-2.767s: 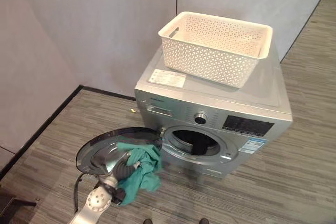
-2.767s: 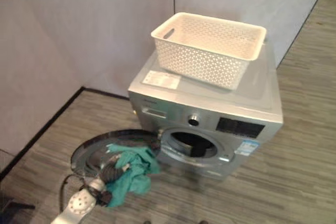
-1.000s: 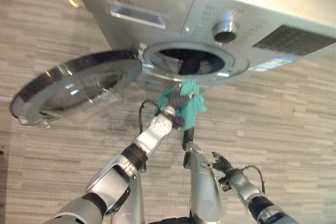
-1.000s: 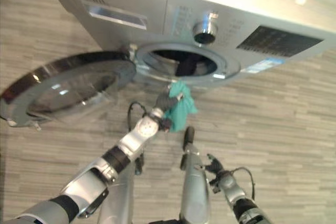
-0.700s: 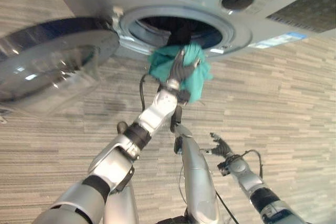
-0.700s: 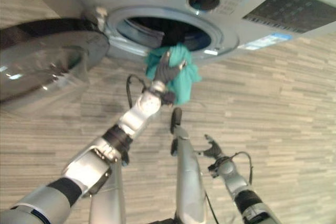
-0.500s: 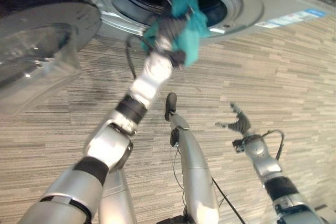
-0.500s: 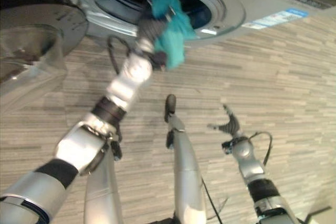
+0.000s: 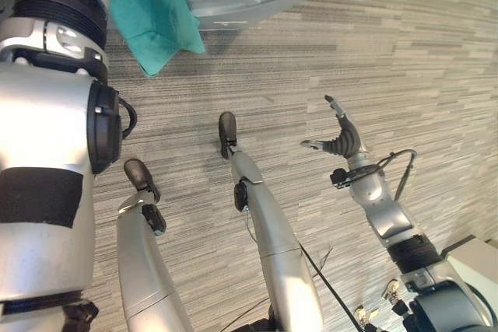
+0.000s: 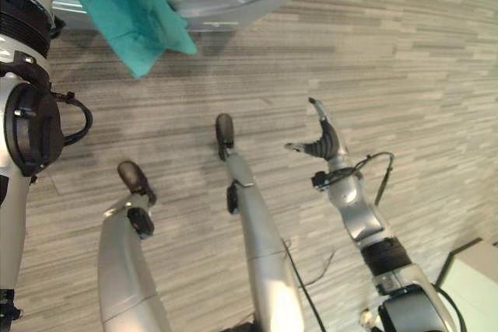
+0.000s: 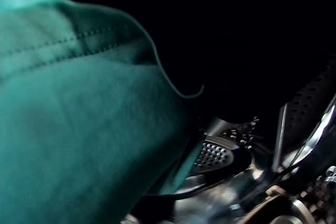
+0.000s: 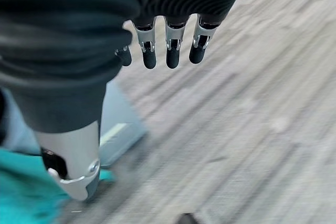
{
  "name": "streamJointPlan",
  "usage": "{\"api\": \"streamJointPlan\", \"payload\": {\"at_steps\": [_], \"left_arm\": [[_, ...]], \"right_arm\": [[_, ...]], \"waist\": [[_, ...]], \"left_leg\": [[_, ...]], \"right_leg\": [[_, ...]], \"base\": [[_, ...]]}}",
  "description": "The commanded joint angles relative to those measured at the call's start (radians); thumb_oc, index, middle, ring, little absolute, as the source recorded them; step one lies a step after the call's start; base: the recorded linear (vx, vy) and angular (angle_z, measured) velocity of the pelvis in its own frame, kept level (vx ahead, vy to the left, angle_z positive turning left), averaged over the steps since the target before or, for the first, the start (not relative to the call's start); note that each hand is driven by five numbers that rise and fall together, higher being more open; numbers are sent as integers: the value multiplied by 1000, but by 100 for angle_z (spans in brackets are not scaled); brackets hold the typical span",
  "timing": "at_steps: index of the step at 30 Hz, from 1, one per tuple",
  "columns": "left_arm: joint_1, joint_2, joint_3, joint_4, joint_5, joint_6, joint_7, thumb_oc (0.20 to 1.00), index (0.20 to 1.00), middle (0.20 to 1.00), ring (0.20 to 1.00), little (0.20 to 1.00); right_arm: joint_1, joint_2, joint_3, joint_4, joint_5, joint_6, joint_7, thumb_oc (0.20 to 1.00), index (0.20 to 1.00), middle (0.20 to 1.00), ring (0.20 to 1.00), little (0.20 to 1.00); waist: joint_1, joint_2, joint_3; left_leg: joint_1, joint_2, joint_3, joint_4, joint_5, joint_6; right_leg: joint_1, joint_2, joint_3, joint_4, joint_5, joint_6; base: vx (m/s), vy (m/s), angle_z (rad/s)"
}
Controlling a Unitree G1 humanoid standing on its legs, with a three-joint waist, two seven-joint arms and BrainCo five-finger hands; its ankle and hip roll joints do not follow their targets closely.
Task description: Grab the laundry basket,head to the washer,open it,put in the laundry and shut it.
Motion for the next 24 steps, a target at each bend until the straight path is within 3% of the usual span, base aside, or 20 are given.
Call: {"api": "streamJointPlan", "payload": {"at_steps": [1, 3, 4, 5, 7, 8, 9, 10, 13, 14, 15, 17, 18, 19, 20, 22, 24], "left_arm": [[-168, 28, -87, -507, 13, -311, -32, 200, 200, 200, 200, 200], [-161, 12, -83, -625, 27, -358, -11, 200, 200, 200, 200, 200], [-127, -17, -88, -797, 153, -398, 73, 200, 200, 200, 200, 200], [-128, 0, -100, -855, 198, -402, 71, 200, 200, 200, 200, 200], [-91, -27, -111, -952, 338, -367, 103, 200, 200, 200, 200, 200], [-87, -29, -110, -958, 345, -364, 109, 200, 200, 200, 200, 200], [-50, -57, -140, -969, 379, -336, 70, 200, 200, 200, 200, 200], [2, -92, -130, -998, 344, -345, 36, 200, 200, 200, 200, 200], [166, -259, -73, -868, 131, -346, 12, 200, 200, 200, 200, 200], [200, -283, -85, -783, 88, -307, -7, 329, 329, 329, 329, 329], [211, -288, -109, -684, 92, -251, -29, 1000, 1000, 1000, 1000, 1000], [200, -216, -214, -339, 281, -6, -138, 1000, 1000, 1000, 1000, 1000], [161, -147, -342, -178, 492, 120, -243, 1000, 1000, 1000, 1000, 1000], [126, -108, -405, -103, 589, 146, -257, 1000, 1000, 1000, 1000, 1000], [118, -108, -408, -94, 593, 145, -260, 1000, 1000, 1000, 1000, 1000], [-13, -72, -596, 56, 959, 230, -277, 1000, 1000, 1000, 1000, 1000], [-36, -84, -620, 57, 1014, 236, -280, 1000, 1000, 1000, 1000, 1000]], "right_arm": [[197, -110, -54, -17, -4, 11, -29, 1000, 1000, 1000, 1000, 1000], [231, -114, -73, -27, -20, 21, -26, 1000, 1000, 1000, 1000, 1000], [298, -138, -109, -49, -48, 38, -19, 1000, 1000, 1000, 1000, 1000], [321, -143, -118, -56, -58, 35, -14, 1000, 1000, 1000, 1000, 1000], [365, -162, -118, -66, -82, 35, 11, 1000, 1000, 1000, 1000, 1000], [367, -161, -118, -67, -83, 35, 11, 1000, 1000, 1000, 1000, 1000], [372, -179, -114, -71, -90, 32, 27, 1000, 1000, 1000, 1000, 1000], [376, -172, -107, -72, -95, 33, 30, 1000, 1000, 1000, 1000, 1000], [322, -129, -64, -42, -82, 52, -8, 1000, 1000, 1000, 1000, 1000], [305, -106, -45, -32, -66, 47, -18, 1000, 1000, 1000, 1000, 1000], [291, -90, -28, -12, -51, 39, -25, 1000, 1000, 1000, 1000, 1000], [243, -86, -13, 19, -32, 13, -22, 1000, 1000, 1000, 1000, 1000], [220, -102, -23, 34, -26, 10, -11, 1000, 1000, 1000, 1000, 1000], [201, -111, -30, 40, -27, 9, -9, 1000, 1000, 1000, 1000, 1000], [196, -108, -30, 41, -27, 9, -9, 1000, 1000, 1000, 1000, 1000], [156, -141, -34, 38, -21, -9, 5, 1000, 1000, 1000, 1000, 1000], [148, -146, -33, 35, -21, -9, 6, 1000, 1000, 1000, 1000, 1000]], "waist": [[-9, 89, -118], [-7, 90, -115], [7, 96, -116], [6, 96, -114], [8, 92, -112], [9, 91, -113], [3, 86, -107], [-3, 78, -105], [-11, 71, -99], [-14, 70, -100], [-18, 67, -104], [-22, 70, -109], [-25, 80, -111], [-26, 82, -111], [-27, 79, -107], [-19, 93, -105], [-18, 91, -102]], "left_leg": [[184, 99, -62, -30, -128, -27], [186, 102, -65, -37, -123, -30], [195, 111, -71, -52, -115, -36], [199, 115, -72, -55, -113, -38], [214, 128, -72, -71, -110, -48], [216, 128, -71, -72, -110, -48], [222, 137, -74, -82, -105, -55], [226, 139, -75, -90, -100, -63], [235, 135, -83, -121, -86, -72], [240, 132, -84, -134, -77, -75], [244, 129, -87, -144, -68, -78], [257, 126, -84, -167, -53, -84], [264, 126, -79, -179, -47, -87], [267, 123, -76, -184, -40, -88], [268, 123, -75, -185, -40, -88], [279, 116, -72, -198, -35, -87], [282, 113, -72, -205, -35, -87]], "right_leg": [[-8, -13, 28, -20, -109, 111], [-8, -10, 23, -21, -112, 110], [-11, 0, 16, -17, -118, 105], [-14, 3, 15, -15, -119, 103], [-14, 12, 10, -10, -123, 97], [-14, 12, 10, -10, -123, 97], [-14, 15, 7, -12, -124, 96], [-11, 17, 3, -15, -125, 92], [5, 11, -6, -36, -126, 84], [13, 10, -9, -41, -124, 80], [21, 8, -12, -45, -123, 76], [36, 1, -16, -55, -124, 70], [42, -3, -15, -61, -121, 71], [44, -8, -15, -62, -117, 69], [44, -9, -14, -62, -117, 69], [45, -16, -18, -52, -122, 72], [45, -17, -20, -52, -125, 74]], "base": [[91, -97, 4], [83, -97, 15], [115, -132, 19], [101, -111, 17], [50, -43, 8], [42, -52, 7], [27, -54, 11], [29, -75, 16], [-14, -46, 45], [-48, -32, 56], [-41, -28, 15], [-24, 18, -28], [-22, 71, -5], [-13, 63, -4], [-1, 55, -18], [10, 46, -16], [6, 12, 14]]}}
